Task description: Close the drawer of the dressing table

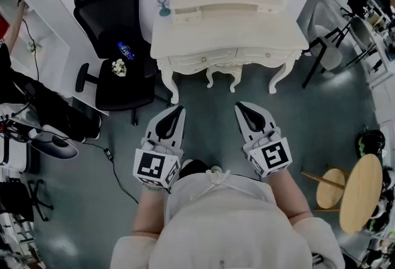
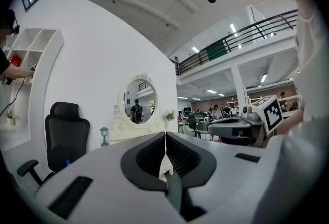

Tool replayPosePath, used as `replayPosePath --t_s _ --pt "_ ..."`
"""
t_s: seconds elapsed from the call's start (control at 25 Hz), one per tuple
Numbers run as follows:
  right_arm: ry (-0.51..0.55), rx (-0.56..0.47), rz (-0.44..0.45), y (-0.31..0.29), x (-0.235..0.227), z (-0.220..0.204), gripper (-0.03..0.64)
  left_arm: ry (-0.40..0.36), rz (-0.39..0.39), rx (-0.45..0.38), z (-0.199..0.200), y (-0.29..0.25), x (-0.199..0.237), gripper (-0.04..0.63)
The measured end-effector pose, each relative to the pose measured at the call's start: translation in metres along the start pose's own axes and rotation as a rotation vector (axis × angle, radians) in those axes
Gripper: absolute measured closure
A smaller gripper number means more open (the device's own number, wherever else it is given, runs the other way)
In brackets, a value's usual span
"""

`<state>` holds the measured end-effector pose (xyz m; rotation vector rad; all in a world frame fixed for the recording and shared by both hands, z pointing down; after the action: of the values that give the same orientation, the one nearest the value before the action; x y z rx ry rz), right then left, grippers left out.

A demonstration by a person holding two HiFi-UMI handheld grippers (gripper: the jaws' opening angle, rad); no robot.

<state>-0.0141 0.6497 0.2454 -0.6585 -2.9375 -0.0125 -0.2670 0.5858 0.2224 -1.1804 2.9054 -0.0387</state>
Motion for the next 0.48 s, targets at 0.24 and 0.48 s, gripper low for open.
replayPosePath --t_s 0.24,0.48 --pt "-0.003 -0.005 -0.013 0.0047 -0.0042 -0.0001 0.615 -0.007 -0.005 -0.010 -0.0020 -0.0017 -0.0041 0.575" --pt "-0.021 0.001 -0.025 0.0084 -0.0051 -0.0030 0.615 0.006 0.000 0.000 -0.0026 -0.0011 -0.0057 0.575"
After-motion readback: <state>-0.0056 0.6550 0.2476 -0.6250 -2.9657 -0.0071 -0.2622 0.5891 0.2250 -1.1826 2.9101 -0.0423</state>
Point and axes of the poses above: the fingertips, and each gripper's own axes: y backward along the fingers, x to its left, z out of its top, the point moved 10 cm from there along y, backward along the fingers, and after that the axes turned 4 degrees about z, right-handed, at the moved point
